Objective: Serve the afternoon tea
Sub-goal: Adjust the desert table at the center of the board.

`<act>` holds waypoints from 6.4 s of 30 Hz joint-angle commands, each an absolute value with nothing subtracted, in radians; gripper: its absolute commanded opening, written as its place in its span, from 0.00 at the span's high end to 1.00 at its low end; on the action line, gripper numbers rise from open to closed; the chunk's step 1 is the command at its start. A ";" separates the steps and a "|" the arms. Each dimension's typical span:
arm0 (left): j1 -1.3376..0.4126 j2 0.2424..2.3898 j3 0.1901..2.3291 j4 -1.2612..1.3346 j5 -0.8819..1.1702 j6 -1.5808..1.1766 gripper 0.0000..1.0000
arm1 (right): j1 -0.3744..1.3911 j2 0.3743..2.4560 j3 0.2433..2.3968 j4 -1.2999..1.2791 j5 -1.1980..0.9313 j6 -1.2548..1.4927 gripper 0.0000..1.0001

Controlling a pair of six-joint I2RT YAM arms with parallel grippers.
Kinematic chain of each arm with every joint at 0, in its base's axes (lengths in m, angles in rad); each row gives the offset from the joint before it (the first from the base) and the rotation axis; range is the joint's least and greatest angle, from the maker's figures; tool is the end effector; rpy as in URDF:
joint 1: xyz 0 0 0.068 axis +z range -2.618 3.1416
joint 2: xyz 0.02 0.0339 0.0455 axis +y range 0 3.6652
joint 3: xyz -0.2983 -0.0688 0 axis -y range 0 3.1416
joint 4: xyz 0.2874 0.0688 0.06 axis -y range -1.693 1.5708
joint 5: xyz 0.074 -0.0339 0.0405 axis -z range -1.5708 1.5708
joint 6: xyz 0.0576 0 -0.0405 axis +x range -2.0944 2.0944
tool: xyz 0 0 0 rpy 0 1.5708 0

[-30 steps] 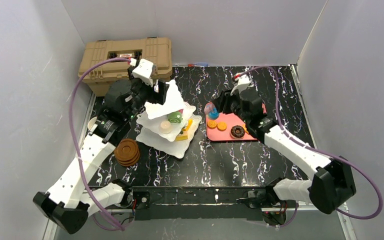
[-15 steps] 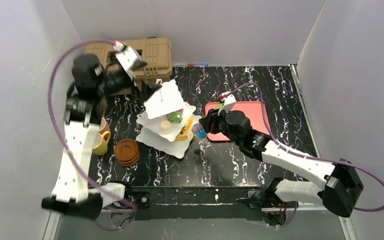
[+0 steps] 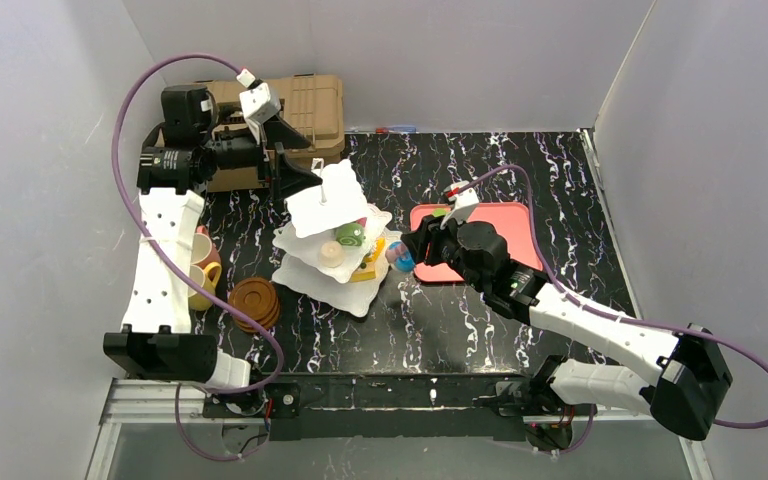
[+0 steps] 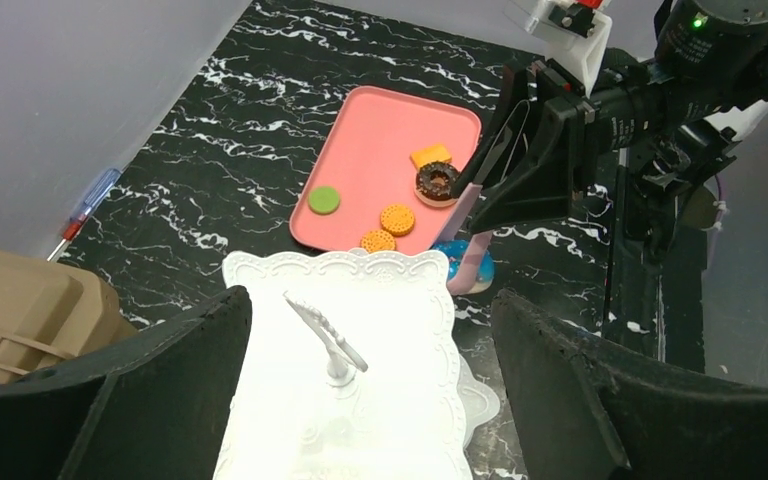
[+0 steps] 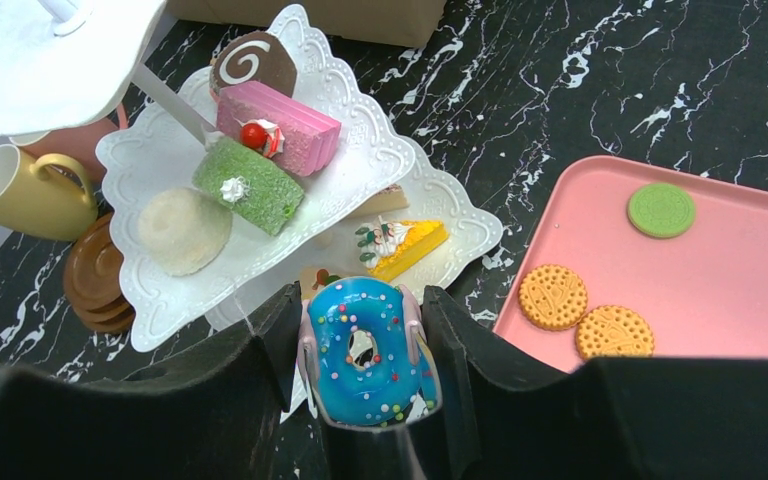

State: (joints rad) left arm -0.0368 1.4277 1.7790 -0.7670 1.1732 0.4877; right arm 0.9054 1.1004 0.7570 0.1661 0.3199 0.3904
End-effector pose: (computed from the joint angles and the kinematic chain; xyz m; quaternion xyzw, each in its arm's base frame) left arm 0.3126 -0.0647 0.5251 0.4728 0.5955 -0.3504 0.5469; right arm 0.2009 0.2266 0.3164 -0.0940 0.7582 0.2850 0.5789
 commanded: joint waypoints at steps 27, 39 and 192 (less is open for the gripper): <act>-0.054 1.722 2.187 -1.658 1.133 1.474 0.08 | 0.915 1.078 0.823 0.208 0.332 0.389 0.76; -0.075 1.657 2.121 -1.418 1.054 1.591 0.10 | 0.916 1.100 0.844 0.209 0.308 0.390 0.76; -0.156 1.807 2.312 -1.537 1.122 1.411 0.54 | 0.916 0.893 0.738 0.087 0.348 0.411 0.81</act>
